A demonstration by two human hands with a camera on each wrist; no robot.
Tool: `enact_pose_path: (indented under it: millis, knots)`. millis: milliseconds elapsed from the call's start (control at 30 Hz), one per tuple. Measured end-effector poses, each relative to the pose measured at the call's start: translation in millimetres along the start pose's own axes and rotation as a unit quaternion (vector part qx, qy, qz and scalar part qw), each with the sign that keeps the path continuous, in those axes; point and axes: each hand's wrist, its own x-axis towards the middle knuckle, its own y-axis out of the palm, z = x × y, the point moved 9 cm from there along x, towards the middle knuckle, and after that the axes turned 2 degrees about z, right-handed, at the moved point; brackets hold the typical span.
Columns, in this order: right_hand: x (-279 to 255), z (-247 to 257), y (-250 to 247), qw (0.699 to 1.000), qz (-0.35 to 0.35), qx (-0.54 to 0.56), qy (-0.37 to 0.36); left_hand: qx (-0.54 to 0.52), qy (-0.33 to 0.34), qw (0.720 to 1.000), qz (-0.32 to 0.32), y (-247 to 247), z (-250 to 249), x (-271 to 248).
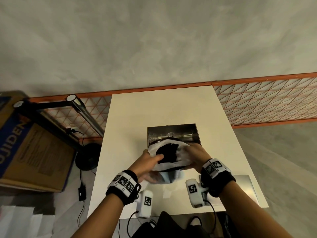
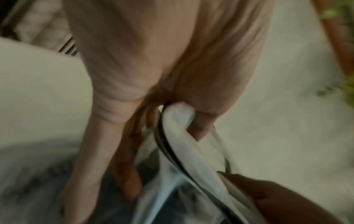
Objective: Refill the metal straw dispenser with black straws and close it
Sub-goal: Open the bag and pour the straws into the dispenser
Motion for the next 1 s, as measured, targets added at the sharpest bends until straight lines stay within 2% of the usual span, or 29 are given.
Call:
enact_pose_path:
  millis: [67, 167, 267, 367, 433, 500, 567, 700, 800, 900, 1000]
  knots:
    - [-2, -7, 6, 0.996, 0.033, 0.084, 0.026, -0.046, 0.024, 0.999, 0.009, 3, -4, 3]
    - [5, -18, -1, 0.976, 0.051, 0.188, 0.092, -0.169, 0.055, 0.984, 0.016, -1, -12, 0]
    - [18, -28, -2, 0.966, 0.051, 0.217, 0.127, -0.274, 0.044, 0.961, 0.001, -9, -6, 2]
    - [23, -43, 12, 0.962, 0.064, 0.234, 0.128, -0.353, 0.014, 0.935, -0.019, -7, 4, 10]
    - [21, -51, 8, 0.978, 0.011, 0.177, 0.114, -0.393, 0.008, 0.919, -0.033, -6, 10, 14]
    - [26, -53, 0, 0.993, -0.030, 0.088, 0.066, -0.404, -0.004, 0.914, -0.047, -6, 21, 14]
    - [30, -49, 1, 0.997, -0.041, 0.068, 0.013, -0.408, -0.017, 0.911, -0.050, -3, 32, 12]
    - [17, -37, 18, 0.996, -0.008, 0.069, -0.048, -0.377, -0.027, 0.925, 0.026, 13, 37, 10]
    - [17, -43, 15, 0.995, -0.022, 0.090, -0.029, -0.329, 0.002, 0.943, 0.056, 19, 28, 11]
    - [22, -50, 11, 0.993, -0.032, 0.116, -0.001, -0.250, 0.022, 0.968, 0.025, 13, 24, 15]
    - [25, -59, 7, 0.990, -0.034, 0.135, 0.022, -0.192, 0.041, 0.980, -0.029, 4, 24, 22]
